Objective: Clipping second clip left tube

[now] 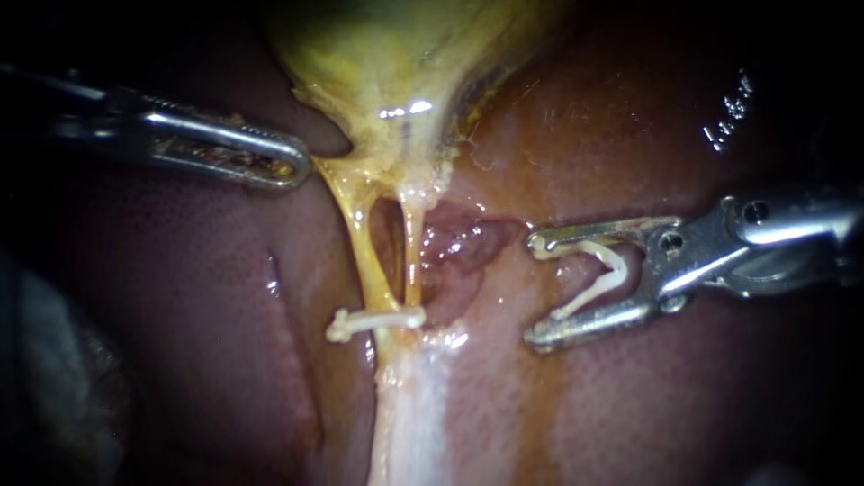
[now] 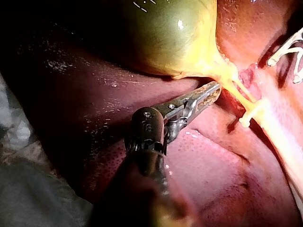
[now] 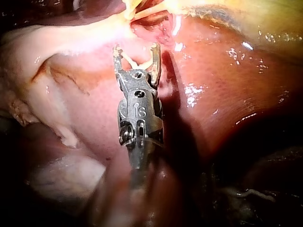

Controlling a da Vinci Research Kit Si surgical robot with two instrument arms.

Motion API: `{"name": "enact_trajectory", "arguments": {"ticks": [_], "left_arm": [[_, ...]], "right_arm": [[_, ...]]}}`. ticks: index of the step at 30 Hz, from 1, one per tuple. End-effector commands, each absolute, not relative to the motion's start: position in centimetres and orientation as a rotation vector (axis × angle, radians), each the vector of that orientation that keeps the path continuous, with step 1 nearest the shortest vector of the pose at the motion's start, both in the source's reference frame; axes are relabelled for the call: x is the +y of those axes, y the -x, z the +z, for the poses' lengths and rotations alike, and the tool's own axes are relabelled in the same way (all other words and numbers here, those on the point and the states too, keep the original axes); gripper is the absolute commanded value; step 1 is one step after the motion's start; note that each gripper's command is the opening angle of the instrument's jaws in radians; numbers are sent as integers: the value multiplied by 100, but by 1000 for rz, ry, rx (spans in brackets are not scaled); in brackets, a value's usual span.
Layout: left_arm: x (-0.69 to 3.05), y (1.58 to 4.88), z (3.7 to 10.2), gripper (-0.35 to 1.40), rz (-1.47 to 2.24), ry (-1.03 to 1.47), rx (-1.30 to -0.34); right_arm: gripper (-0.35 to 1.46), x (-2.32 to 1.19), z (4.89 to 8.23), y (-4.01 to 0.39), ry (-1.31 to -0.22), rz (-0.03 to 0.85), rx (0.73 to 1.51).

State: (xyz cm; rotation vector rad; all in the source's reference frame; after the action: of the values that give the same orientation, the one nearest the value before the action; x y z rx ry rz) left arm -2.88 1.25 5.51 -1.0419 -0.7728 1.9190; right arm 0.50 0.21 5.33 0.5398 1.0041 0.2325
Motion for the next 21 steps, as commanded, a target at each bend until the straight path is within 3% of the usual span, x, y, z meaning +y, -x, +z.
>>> {"name": "enact_trajectory", "arguments": {"ticks": [1, 7, 21], "left_arm": [[124, 288, 550, -35, 1918, 1044, -770], [122, 291, 552, -35, 1918, 1044, -767], [122, 292, 551, -35, 1917, 1043, -766]], "right_arm": [[50, 21, 533, -52, -539, 233, 1001], [50, 17, 528, -74, -552, 230, 1020], [50, 12, 529, -142, -734, 442, 1103]]}}
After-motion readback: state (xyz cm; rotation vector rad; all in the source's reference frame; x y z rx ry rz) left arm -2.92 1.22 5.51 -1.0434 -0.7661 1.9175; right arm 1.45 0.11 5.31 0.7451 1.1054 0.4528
